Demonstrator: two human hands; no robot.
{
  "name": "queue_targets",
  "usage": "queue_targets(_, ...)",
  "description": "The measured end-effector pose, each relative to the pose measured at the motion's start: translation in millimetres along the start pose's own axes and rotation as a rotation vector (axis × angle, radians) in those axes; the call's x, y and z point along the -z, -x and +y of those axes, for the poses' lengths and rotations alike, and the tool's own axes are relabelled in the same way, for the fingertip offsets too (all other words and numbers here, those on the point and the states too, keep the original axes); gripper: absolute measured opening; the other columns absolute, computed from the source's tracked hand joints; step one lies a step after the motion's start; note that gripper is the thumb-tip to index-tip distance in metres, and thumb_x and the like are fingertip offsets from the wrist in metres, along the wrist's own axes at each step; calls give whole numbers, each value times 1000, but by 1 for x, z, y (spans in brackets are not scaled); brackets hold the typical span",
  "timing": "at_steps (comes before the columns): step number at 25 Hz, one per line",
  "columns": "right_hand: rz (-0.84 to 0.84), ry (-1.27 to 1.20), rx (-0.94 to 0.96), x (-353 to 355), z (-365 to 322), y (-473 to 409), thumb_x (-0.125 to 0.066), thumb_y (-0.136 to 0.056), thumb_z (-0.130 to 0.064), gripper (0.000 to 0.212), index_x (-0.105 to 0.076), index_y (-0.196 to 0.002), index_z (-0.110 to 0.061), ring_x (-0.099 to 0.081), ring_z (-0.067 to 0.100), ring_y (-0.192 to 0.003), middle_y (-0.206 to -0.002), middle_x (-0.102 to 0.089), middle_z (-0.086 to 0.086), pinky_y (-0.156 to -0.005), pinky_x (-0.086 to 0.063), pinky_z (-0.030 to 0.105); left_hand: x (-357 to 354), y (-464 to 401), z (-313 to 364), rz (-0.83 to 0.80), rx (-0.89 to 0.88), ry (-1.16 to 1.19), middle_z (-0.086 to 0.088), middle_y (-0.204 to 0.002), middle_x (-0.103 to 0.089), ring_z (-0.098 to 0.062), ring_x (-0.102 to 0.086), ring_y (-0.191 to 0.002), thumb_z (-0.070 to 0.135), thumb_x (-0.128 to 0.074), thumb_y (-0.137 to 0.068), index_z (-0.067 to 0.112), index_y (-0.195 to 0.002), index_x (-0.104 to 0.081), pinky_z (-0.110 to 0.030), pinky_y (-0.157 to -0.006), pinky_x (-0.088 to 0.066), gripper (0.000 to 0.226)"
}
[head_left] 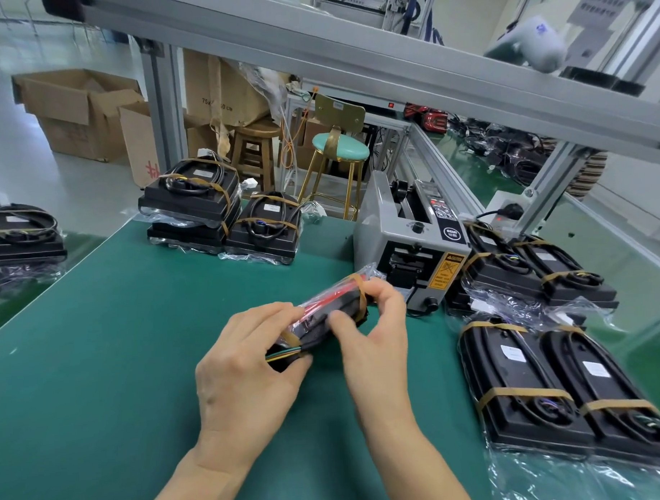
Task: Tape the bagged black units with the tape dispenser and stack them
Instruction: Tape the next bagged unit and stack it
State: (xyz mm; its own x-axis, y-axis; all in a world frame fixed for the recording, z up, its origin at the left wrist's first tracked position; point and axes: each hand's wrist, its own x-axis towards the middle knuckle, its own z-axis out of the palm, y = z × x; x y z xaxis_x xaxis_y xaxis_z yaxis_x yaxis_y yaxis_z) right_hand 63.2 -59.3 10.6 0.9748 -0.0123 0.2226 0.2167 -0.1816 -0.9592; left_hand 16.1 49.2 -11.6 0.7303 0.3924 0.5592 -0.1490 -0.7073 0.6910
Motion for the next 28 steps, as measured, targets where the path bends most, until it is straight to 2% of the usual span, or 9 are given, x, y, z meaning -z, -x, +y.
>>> queue_targets(6, 10, 95, 38, -8, 0, -1, -71, -79, -12, 38, -51, -106, -31, -43, 5, -119, -119, -46, -18, -109, -31, 42, 2, -3, -2, -4, -13, 14, 7, -100, -70, -16, -64, -91, -4, -87, -49, 17, -98, -75, -25, -83, -46, 55)
queue_targets(10, -68, 217, 54, -9, -3, 5, -73, -64, -42, 51, -44, -105, -43, -33, -6, -125, -129, -35, -29, -112, -21, 40, 3, -6, -5, -14, -46, 45, 7, -100, -69, -9, -62, -89, -4, -86, -53, 17, -98, -75, -21, -85, -47, 50)
queue_targets(13, 45, 152, 27, 16, 5, -15, -75, -76, -31, 42, -47, -106, -43, -37, -12, -117, -118, -43, -32, -114, -24, 43, 22, -11, -24, -89, -48, 127, 16, -103, -67, 4, -59, -87, 3, -90, -49, 28, -100, -73, -7, -92, -39, 59)
queue_targets(17, -271, 52, -77, 55, 17, -42, -72, -83, -21, 56, -47, -129, -40, -38, -12, -126, -131, -46, -30, -106, -27, 20, 51, -23, -53, -246, 11, 166, 18, -102, -68, -1, -62, -84, -1, -90, -47, 43, -99, -70, -3, -85, -40, 71)
queue_targets(19, -416, -40, -77, 54, 23, -48, -70, -86, -14, 42, -59, -122, -32, -50, -10, -119, -123, -60, -23, -96, -36, 10, 60, -30, -58, -323, 62, 160, 18, -103, -68, -4, -63, -90, 2, -91, -48, 45, -99, -67, -7, -83, -43, 71)
queue_targets(21, -413, -131, -85, 49, 26, -51, -68, -87, -7, 28, -69, -107, -27, -60, -7, -107, -108, -71, -16, -85, -44, 8, 62, -37, -46, -299, -10, 26, 19, -108, -66, -4, -58, -101, 21, -87, -57, 45, -97, -64, -9, -92, -35, 52)
queue_targets(23, -368, -165, -70, 46, 27, -55, -68, -86, -4, 26, -72, -100, -25, -65, -4, -98, -99, -74, -12, -82, -46, 10, 47, -41, -20, -275, -245, -212, 12, -120, -61, -15, -53, -113, 45, -67, -57, 36, -104, -63, -27, -103, -33, 48)
queue_targets(25, -367, -188, -58, 46, 25, -56, -68, -86, -3, 23, -73, -99, -21, -66, -3, -89, -92, -75, -11, -78, -47, 11, 23, -40, 9, -355, -408, -338, 3, -125, -58, -23, -53, -116, 48, -67, -57, 24, -115, -63, -35, -100, -35, 63)
queue_targets(28, -401, -128, -12, 54, 16, -59, -66, -88, -7, 12, -75, -90, -14, -65, -5, -80, -85, -75, -10, -69, -45, 7, -1, -46, 31, -509, -330, -310, 13, -125, -57, -16, -55, -113, 36, -79, -67, 32, -131, -48, -28, -91, -39, 72)
